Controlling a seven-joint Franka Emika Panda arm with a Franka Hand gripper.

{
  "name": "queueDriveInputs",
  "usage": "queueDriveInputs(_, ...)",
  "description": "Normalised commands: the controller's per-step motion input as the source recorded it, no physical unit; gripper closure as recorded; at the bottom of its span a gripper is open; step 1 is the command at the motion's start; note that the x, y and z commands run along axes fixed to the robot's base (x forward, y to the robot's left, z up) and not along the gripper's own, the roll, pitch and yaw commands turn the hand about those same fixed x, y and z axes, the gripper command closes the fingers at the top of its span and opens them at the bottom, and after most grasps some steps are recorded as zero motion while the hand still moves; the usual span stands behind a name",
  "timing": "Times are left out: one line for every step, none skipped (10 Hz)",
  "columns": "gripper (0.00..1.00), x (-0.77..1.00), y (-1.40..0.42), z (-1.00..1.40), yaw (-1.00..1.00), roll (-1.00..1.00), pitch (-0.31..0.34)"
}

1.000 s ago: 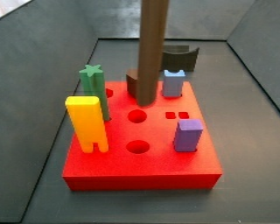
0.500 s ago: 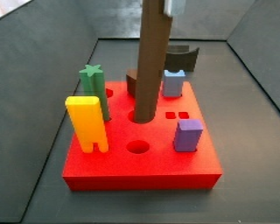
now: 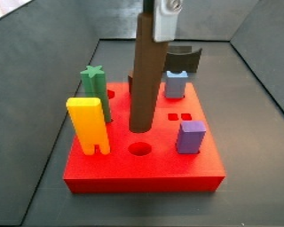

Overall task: Pick up the oval object. Move up. Place the oval object on the fixture. Regrasp the oval object. Move to above the board. Insert the oval object.
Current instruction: Insert the oval object.

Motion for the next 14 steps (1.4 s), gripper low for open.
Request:
queueDriveInputs(1.0,0.0,0.0,-0.35,-1.0,0.0,0.0)
queueDriveInputs(1.0,0.0,-0.02,-0.35,-1.0,-0.02,0.0)
queueDriveInputs(1.0,0.09,-0.05,-0.25,-0.92,-0.09,-0.041)
queueDriveInputs(1.0,0.25,-0.1,-0.22,-0.74,-0.1,-0.071)
queueDriveInputs(1.0,0.2,-0.21,-0.15,-0.41,-0.02,-0.056)
queueDriveInputs(1.0,0.15,-0.12,-0.14,-0.21,0.0,-0.074)
queueDriveInputs(1.0,0.08,-0.03,-0.15,-0.16,0.0,-0.03)
queueDriveInputs(1.0,0.0,-0.02,-0.04,-0.1,0.09,0.0)
queueDriveInputs(1.0,0.0,-0.05,0.0,-0.02,0.09,0.02)
queueDriveInputs(1.0,0.0,-0.12,-0.06,0.0,0.14,-0.07)
queueDriveInputs(1.0,-0.01,-0.11,0.0,0.0,0.13,-0.09)
queueDriveInputs(1.0,-0.03,-0.01,-0.03,0.0,0.01,-0.073)
queueDriveInputs(1.0,-0.03,0.0,-0.07,0.0,0.04,-0.061)
queueDriveInputs(1.0,-0.13,-0.06,-0.13,-0.02,0.08,-0.189)
